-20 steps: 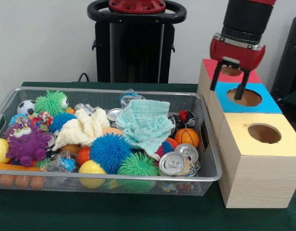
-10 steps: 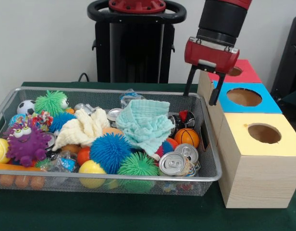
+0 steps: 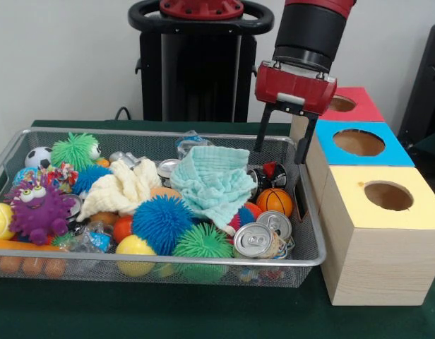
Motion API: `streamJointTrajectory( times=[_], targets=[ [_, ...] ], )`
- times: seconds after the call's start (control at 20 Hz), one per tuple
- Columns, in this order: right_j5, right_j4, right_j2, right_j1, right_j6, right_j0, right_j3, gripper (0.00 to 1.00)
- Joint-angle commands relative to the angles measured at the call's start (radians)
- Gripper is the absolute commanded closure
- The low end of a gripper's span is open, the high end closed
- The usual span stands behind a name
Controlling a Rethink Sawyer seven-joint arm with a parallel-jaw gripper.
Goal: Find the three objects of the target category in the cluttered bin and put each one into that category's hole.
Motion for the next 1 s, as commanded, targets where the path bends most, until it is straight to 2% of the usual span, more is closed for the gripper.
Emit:
streamJointTrajectory(
  times=[0.05,0.2,0.3,0.4,0.45,0.5,0.55,0.75,0.95,1.0],
  targets=[
    [-0.086,-0.072,0.002,0.055,0.021,-0.018,-0.048,0.00],
    [-0.092,-0.103,0.025,0.048,0.002,-0.044,-0.038,0.00],
    [-0.089,-0.172,0.062,0.025,-0.049,-0.093,-0.013,0.00],
    [-0.056,-0.255,0.138,-0.029,-0.112,-0.177,0.035,0.00],
    [-0.022,-0.298,0.208,-0.080,-0.153,-0.249,0.074,0.00],
    [-0.002,-0.323,0.245,-0.107,-0.172,-0.287,0.094,0.00],
    [0.029,-0.356,0.325,-0.155,-0.208,-0.367,0.139,0.00],
    [0.153,-0.400,0.536,-0.248,-0.320,-0.573,0.241,0.00],
    [0.221,-0.411,0.628,-0.255,-0.357,-0.677,0.262,0.00],
    [0.230,-0.418,0.637,-0.255,-0.354,-0.684,0.260,0.00]
  ],
)
